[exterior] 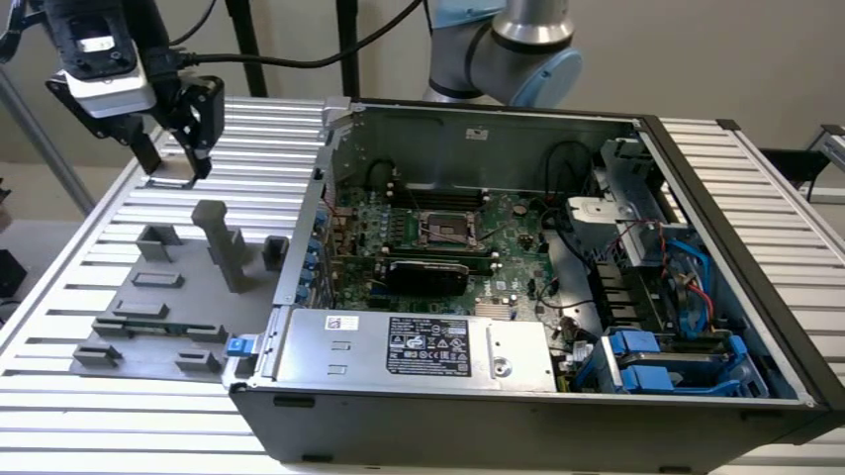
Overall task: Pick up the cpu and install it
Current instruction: 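Pick up the cpu and move it towards the insertion slot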
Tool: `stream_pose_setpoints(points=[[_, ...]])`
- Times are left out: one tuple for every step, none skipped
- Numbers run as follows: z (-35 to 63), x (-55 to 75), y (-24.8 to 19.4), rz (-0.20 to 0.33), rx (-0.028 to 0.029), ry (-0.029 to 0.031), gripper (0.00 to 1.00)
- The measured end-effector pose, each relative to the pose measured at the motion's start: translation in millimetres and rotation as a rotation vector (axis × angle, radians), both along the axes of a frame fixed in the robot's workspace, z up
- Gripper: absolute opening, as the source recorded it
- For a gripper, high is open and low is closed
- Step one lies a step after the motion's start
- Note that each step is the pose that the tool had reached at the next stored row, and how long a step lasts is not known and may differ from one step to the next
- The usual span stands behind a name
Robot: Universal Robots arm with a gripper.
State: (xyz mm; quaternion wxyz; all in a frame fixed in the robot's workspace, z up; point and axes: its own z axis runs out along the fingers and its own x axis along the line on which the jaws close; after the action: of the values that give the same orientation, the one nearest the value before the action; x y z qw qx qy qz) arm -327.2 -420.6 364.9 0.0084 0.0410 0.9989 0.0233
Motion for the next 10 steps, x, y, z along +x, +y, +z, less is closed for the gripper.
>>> stream_pose_setpoints(points=[[0.7,3.6,0.2,0.0,0.0017,0.0,0.55],[1.4,7.2,0.5,0.0,0.0034,0.0001,0.55],[2.2,10.7,0.7,0.0,0.005,0.0001,0.55],[2.9,14.6,1.0,0.0,0.0069,0.0,0.55],[3.6,18.2,1.3,0.0,0.0087,0.0,0.55],[4.3,21.7,1.6,0.0,0.0103,0.0,0.55],[5.0,25.2,1.8,0.0,0.012,0.0001,0.55],[5.8,28.7,2.0,0.0,0.0135,0.0001,0.55],[6.4,32.3,2.3,0.0,0.0153,0.0,0.55],[7.2,36.2,2.6,0.0,0.0171,0.0,0.55]])
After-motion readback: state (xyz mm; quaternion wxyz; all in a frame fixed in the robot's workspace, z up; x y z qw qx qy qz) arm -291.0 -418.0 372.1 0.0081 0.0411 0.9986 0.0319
